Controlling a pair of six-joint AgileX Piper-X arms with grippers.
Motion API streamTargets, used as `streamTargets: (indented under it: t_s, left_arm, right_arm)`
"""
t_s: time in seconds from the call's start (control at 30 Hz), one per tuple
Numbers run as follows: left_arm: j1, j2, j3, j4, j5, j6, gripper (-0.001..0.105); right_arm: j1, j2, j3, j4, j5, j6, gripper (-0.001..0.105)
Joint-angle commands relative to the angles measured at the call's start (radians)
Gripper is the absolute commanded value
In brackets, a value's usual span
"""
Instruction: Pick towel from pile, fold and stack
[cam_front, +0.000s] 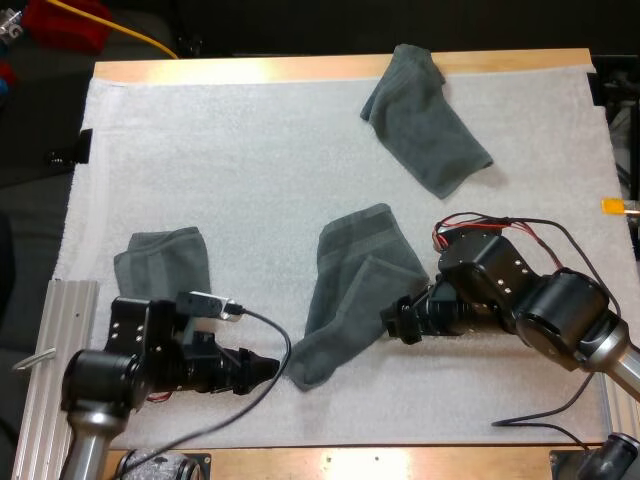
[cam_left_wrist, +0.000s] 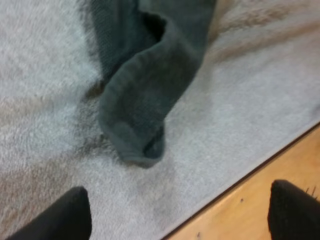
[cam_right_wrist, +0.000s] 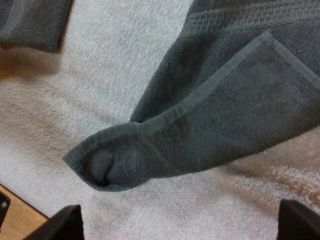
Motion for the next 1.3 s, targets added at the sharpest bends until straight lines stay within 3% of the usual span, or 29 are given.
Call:
streamTargets:
  t_s: [0.0,0.23,0.6,1.0,1.2,1.27]
  left_arm:
    - [-0.005,0.017,0.003,-0.022,-0.008,-0.008,0.070]
    - [-0.021,0.136,0.009,-0.086,-0.024,-0.029,0.070]
    - [-0.186,0.423,0.009,-0.178,-0.053,-0.061,0.070]
    - [-0.237,0.526,0.009,-0.334,-0.053,-0.116,0.069]
    - [-0.237,0.542,0.009,-0.343,-0.060,-0.132,0.046]
    - [-0.237,0.558,0.009,-0.343,-0.060,-0.132,0.045]
  right_arm:
    - [-0.004,-0.011,-0.005,0.012,-0.008,-0.012,0.074]
    - [-0.004,-0.011,-0.005,0.012,-0.008,-0.012,0.074]
    - [-0.004,-0.011,-0.005,0.007,-0.008,-0.012,0.074]
    - [-0.004,-0.011,-0.005,0.007,-0.008,-0.012,0.074]
    - [-0.004,-0.011,-0.005,0.007,-0.008,-0.012,0.074]
    - [-0.004,-0.011,-0.005,0.007,-0.008,-0.012,0.074]
